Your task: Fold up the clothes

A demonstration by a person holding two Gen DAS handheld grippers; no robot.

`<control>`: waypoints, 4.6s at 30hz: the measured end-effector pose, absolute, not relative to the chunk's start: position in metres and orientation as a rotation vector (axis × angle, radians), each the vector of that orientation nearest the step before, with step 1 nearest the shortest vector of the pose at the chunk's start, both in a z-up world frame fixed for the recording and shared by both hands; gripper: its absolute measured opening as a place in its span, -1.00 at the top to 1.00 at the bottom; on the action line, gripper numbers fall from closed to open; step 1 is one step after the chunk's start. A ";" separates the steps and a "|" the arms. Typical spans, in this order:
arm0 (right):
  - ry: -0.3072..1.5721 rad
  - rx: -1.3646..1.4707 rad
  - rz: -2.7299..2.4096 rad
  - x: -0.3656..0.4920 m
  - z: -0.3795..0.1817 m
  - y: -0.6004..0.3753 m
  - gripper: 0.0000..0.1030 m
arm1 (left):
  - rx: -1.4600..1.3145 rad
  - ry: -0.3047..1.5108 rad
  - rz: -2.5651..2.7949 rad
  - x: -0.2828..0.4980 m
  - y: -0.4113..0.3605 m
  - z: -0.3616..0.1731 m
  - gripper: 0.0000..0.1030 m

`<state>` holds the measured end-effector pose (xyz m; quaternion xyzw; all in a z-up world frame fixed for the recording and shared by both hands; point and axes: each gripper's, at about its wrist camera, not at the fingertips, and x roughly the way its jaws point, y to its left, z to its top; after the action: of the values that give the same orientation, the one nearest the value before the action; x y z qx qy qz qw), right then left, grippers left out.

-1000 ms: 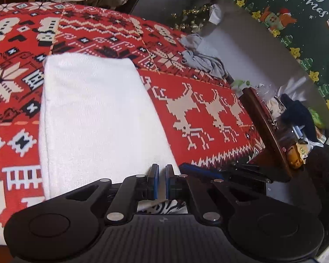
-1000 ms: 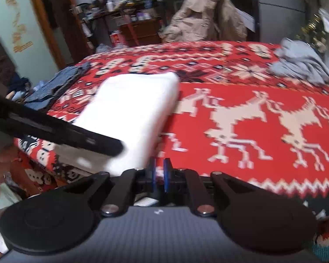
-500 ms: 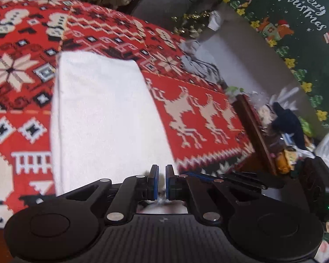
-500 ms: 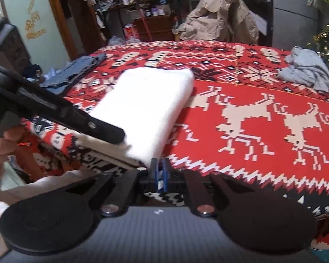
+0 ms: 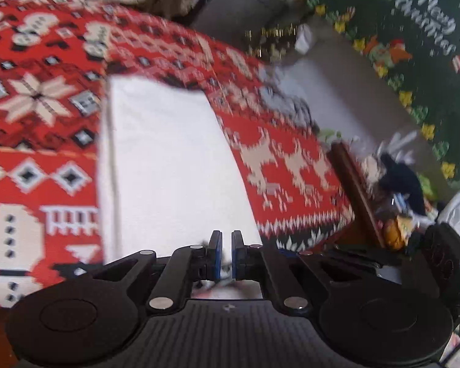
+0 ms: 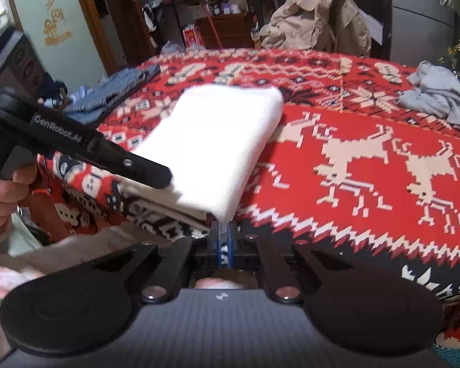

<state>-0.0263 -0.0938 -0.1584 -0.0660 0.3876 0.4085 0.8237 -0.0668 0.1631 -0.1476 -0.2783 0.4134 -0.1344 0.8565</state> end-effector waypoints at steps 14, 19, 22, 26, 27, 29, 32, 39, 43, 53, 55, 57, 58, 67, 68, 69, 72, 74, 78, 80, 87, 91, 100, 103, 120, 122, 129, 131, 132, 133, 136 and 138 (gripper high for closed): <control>0.749 -0.144 0.932 -0.015 -0.154 -0.017 0.86 | -0.724 0.833 -0.108 -0.088 0.213 -0.177 0.95; 0.772 -0.186 0.986 -0.021 -0.161 0.003 0.84 | -0.759 0.766 -0.107 -0.093 0.225 -0.170 0.83; 0.767 -0.174 0.975 -0.019 -0.157 0.000 0.84 | -0.796 0.745 -0.118 -0.078 0.232 -0.173 0.74; 0.766 -0.143 0.934 -0.009 -0.150 -0.008 0.84 | -0.768 0.762 -0.119 -0.055 0.232 -0.175 0.57; 0.766 -0.138 0.927 -0.008 -0.149 -0.009 0.84 | -0.756 0.771 -0.125 -0.050 0.230 -0.176 0.58; 0.764 -0.130 0.913 -0.004 -0.146 -0.013 0.84 | -0.721 0.785 -0.141 -0.046 0.225 -0.176 0.77; 0.769 -0.129 0.902 0.000 -0.145 -0.014 0.84 | -0.668 0.778 -0.113 -0.050 0.220 -0.172 0.90; 0.741 -0.149 0.911 0.005 -0.144 0.005 0.84 | -0.695 0.773 -0.071 -0.062 0.229 -0.176 0.91; 0.768 -0.150 0.882 0.018 -0.157 0.023 0.83 | -0.696 0.782 -0.074 -0.056 0.229 -0.180 0.91; 0.747 -0.161 0.872 0.030 -0.152 0.033 0.85 | -0.713 0.789 -0.077 -0.056 0.232 -0.180 0.91; 0.757 -0.155 0.832 0.042 -0.152 0.033 0.84 | -0.716 0.788 -0.076 -0.057 0.232 -0.180 0.91; 0.770 -0.152 0.830 0.047 -0.155 0.036 0.84 | -0.722 0.789 -0.076 -0.058 0.232 -0.181 0.91; 0.776 -0.154 0.844 0.047 -0.157 0.040 0.82 | -0.725 0.789 -0.077 -0.058 0.233 -0.181 0.91; 0.737 -0.184 0.874 0.045 -0.157 0.067 0.89 | -0.742 0.797 -0.078 -0.059 0.236 -0.182 0.89; 0.739 -0.167 0.851 0.052 -0.156 0.066 0.89 | -0.743 0.798 -0.078 -0.059 0.236 -0.182 0.89; 0.744 -0.155 0.839 0.057 -0.156 0.068 0.89 | -0.744 0.799 -0.077 -0.059 0.236 -0.183 0.89; 0.757 -0.186 0.882 0.056 -0.157 0.075 0.76 | -0.755 0.799 -0.079 -0.060 0.237 -0.184 0.89; 0.764 -0.228 0.944 0.047 -0.159 0.080 0.76 | -0.766 0.800 -0.080 -0.060 0.239 -0.185 0.88; 0.750 -0.270 0.975 0.029 -0.158 0.075 0.76 | -0.780 0.803 -0.079 -0.063 0.242 -0.186 0.84; 0.749 -0.229 0.942 0.029 -0.153 0.060 0.76 | -0.786 0.805 -0.082 -0.065 0.243 -0.185 0.84; 0.798 -0.249 0.924 0.011 -0.160 0.029 0.75 | -0.795 0.832 -0.111 -0.073 0.240 -0.184 0.83; 0.800 -0.261 1.004 -0.013 -0.163 0.034 0.74 | -0.788 0.859 -0.131 -0.079 0.234 -0.183 0.83; 0.771 -0.224 1.013 -0.018 -0.150 0.028 0.75 | -0.750 0.834 -0.100 -0.088 0.235 -0.172 0.85; 0.736 -0.215 0.927 0.006 -0.140 0.019 0.75 | -0.735 0.795 -0.075 -0.076 0.238 -0.162 0.85; 0.771 -0.164 0.803 0.060 -0.168 0.043 0.75 | -0.583 0.783 -0.097 0.031 0.215 -0.166 0.95; 0.777 -0.156 0.814 0.060 -0.169 0.041 0.75 | -0.545 0.775 -0.084 0.030 0.214 -0.165 0.95; 0.794 -0.140 0.831 0.052 -0.169 0.031 0.76 | -0.453 0.775 -0.046 0.030 0.208 -0.158 0.96; 0.796 -0.132 0.836 0.048 -0.164 0.025 0.76 | -0.482 0.759 -0.059 0.027 0.209 -0.153 0.95; 0.793 -0.125 0.837 0.046 -0.161 0.021 0.75 | -0.494 0.745 -0.077 0.025 0.209 -0.151 0.95; 0.788 -0.118 0.835 0.044 -0.158 0.017 0.75 | -0.500 0.739 -0.099 0.024 0.207 -0.149 0.95; 0.783 -0.117 0.824 0.042 -0.155 0.012 0.75 | -0.462 0.760 -0.109 0.029 0.197 -0.149 0.94; 0.790 -0.123 0.819 0.040 -0.157 0.011 0.75 | -0.418 0.778 -0.086 0.037 0.193 -0.156 0.94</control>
<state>0.0404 0.0108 -0.1568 -0.0584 0.3739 0.3875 0.8406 0.0366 0.1929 -0.1556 -0.2022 0.3765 -0.0417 0.9031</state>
